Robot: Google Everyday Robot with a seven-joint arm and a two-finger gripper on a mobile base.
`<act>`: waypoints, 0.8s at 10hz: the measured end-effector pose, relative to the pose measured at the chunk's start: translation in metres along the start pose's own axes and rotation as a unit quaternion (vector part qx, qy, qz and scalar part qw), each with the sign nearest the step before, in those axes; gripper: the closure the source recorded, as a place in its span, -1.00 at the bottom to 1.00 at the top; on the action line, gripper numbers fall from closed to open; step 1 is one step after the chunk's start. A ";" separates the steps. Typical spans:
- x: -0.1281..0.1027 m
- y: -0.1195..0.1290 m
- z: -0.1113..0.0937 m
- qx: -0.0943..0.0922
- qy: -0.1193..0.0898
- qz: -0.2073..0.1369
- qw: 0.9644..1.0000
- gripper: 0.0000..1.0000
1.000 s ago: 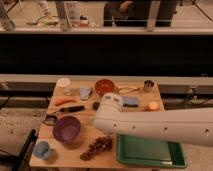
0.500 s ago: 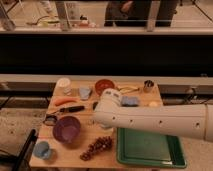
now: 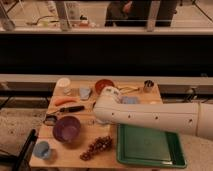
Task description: Place fork in purple bowl
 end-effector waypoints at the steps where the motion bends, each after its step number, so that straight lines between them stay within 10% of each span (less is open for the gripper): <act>1: -0.003 -0.003 0.006 0.000 -0.007 0.004 1.000 -0.60; 8: -0.031 -0.026 0.047 -0.003 -0.052 0.026 0.998 -0.60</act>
